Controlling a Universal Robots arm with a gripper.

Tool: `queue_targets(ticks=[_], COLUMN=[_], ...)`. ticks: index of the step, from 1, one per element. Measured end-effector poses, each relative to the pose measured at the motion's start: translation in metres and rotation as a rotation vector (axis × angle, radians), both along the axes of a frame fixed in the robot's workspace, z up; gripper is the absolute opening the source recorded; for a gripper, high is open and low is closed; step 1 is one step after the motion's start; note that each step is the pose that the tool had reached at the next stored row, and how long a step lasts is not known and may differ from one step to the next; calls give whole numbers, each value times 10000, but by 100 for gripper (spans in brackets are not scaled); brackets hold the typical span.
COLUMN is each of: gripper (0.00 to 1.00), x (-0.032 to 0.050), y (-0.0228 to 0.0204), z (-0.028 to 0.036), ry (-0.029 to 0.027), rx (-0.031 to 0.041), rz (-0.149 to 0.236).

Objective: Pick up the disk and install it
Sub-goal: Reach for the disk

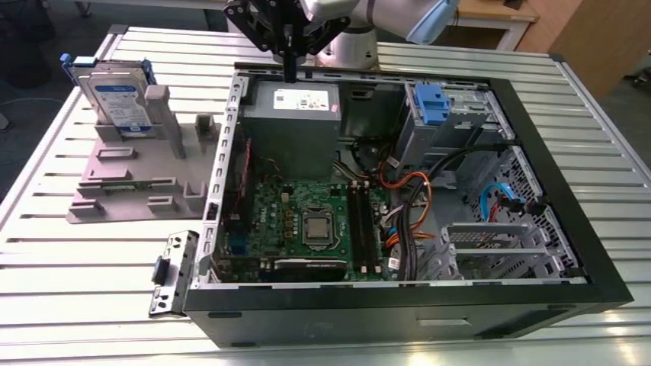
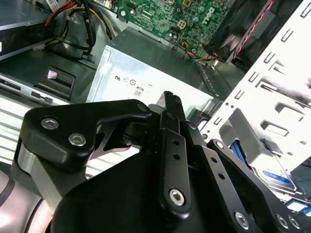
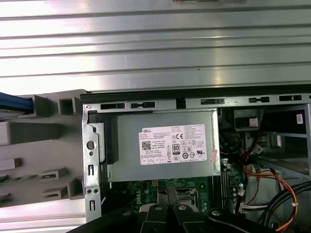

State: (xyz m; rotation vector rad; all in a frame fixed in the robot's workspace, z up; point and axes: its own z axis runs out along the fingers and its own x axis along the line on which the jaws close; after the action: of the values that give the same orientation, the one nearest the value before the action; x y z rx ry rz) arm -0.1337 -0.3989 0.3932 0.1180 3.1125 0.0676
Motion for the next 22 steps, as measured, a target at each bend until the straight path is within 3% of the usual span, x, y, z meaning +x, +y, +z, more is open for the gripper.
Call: queue_targets(ticks=[22], gripper=[10], x=[-41], y=[0], z=[-1], ry=[0], rx=[0], rz=[1])
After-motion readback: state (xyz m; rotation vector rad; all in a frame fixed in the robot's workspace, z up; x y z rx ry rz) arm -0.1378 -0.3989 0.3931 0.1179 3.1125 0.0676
